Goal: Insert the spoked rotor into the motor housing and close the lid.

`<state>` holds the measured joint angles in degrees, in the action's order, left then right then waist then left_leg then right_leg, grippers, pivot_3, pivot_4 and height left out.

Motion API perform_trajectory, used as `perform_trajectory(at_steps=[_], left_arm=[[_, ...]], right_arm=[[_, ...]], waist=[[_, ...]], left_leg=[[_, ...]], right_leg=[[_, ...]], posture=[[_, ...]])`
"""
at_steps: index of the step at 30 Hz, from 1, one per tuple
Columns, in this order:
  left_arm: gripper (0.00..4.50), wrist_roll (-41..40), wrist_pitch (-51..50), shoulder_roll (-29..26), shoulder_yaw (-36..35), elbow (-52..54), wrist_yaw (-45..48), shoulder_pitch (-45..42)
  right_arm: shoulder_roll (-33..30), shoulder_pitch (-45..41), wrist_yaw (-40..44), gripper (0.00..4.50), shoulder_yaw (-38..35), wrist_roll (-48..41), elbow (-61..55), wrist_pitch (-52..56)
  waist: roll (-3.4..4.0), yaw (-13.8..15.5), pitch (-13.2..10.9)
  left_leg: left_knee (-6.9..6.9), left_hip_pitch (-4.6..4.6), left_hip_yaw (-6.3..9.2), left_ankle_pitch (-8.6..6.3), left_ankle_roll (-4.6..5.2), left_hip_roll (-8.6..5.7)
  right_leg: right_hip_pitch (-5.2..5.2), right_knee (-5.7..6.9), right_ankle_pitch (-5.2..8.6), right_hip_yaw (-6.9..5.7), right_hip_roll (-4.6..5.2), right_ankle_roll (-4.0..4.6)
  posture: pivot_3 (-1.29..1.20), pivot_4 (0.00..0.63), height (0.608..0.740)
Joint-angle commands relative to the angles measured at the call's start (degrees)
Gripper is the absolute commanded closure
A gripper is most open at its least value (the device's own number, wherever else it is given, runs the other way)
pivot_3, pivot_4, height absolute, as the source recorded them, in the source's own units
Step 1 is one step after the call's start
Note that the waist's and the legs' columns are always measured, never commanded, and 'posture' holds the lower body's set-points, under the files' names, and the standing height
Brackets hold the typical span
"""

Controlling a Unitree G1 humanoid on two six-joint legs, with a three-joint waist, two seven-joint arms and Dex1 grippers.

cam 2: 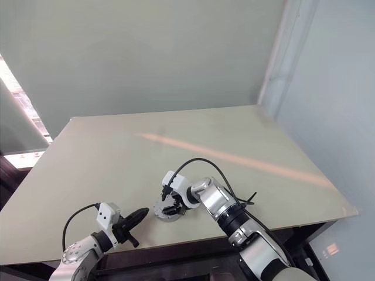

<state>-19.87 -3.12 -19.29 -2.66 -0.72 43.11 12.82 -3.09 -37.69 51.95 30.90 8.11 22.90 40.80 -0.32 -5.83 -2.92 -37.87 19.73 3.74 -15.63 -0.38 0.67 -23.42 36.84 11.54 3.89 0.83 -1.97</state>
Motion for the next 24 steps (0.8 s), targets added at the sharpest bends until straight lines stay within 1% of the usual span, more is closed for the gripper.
perform_trajectory(at_steps=[1, 4, 7, 14, 17, 24], left_arm=[[4.50, 0.2, 1.1, -0.1, 0.3, 1.0, 0.3, -1.0], [4.50, 0.2, 1.1, -0.1, 0.3, 1.1, 0.2, -1.0], [4.50, 0.2, 1.1, 0.0, 0.3, 1.1, 0.2, -1.0], [4.50, 0.2, 1.0, -0.1, 0.3, 1.2, 0.1, -1.0], [4.50, 0.2, 1.0, -0.1, 0.4, 1.3, 0.1, -1.0], [4.50, 0.2, 0.8, -0.2, 0.4, 1.4, 0.1, -1.0]], right_arm=[[0.5, 0.5, -1.6, 1.22, 1.1, 0.2, 0.5, 2.3], [0.2, 0.6, -2.2, 1.22, 1.6, 0.6, 0.4, 1.5], [-0.7, 0.7, -4.5, 1.22, 3.4, 3.1, 0.4, -0.8], [0.0, 1.7, -7.2, 1.22, 4.0, 3.1, 1.2, 1.1], [0.0, 1.7, -6.3, 1.22, 4.4, 2.5, 1.2, 1.8], [-1.3, 1.0, -3.4, 1.22, 5.8, 2.3, 1.7, 3.2]], waist=[[0.01, 0.0, 0.0], [0.01, 0.0, 0.0], [0.01, -0.1, 0.0], [0.02, -0.3, 0.0], [0.03, -0.3, 0.0], [0.21, -0.3, 0.1]], left_leg=[[0.00, -0.03, 0.00, 0.00, -0.01, 0.00], [0.00, -0.06, 0.00, -0.01, -0.01, 0.00], [0.00, -0.08, 0.01, -0.01, -0.02, 0.00], [0.02, -0.15, 0.08, -0.04, -0.07, 0.01], [0.01, -0.17, 0.12, -0.15, -0.25, 0.01], [0.00, -0.17, 0.14, -0.15, -0.26, 0.00]], right_leg=[[0.00, 0.00, 0.00, 0.00, 0.00, 0.00], [0.00, 0.00, 0.00, 0.00, 0.00, 0.00], [-0.01, -0.01, 0.00, -0.01, 0.01, 0.00], [-0.03, -0.01, 0.00, -0.08, 0.02, 0.00], [-0.04, -0.01, 0.00, -0.13, 0.03, 0.00], [-0.03, -0.04, 0.01, -0.17, 0.07, 0.00]], posture=[[0.00, 0.000, 0.740], [0.00, 0.000, 0.740], [0.00, 0.000, 0.740], [0.00, 0.000, 0.740], [0.00, 0.000, 0.740], [0.00, 0.000, 0.740]])
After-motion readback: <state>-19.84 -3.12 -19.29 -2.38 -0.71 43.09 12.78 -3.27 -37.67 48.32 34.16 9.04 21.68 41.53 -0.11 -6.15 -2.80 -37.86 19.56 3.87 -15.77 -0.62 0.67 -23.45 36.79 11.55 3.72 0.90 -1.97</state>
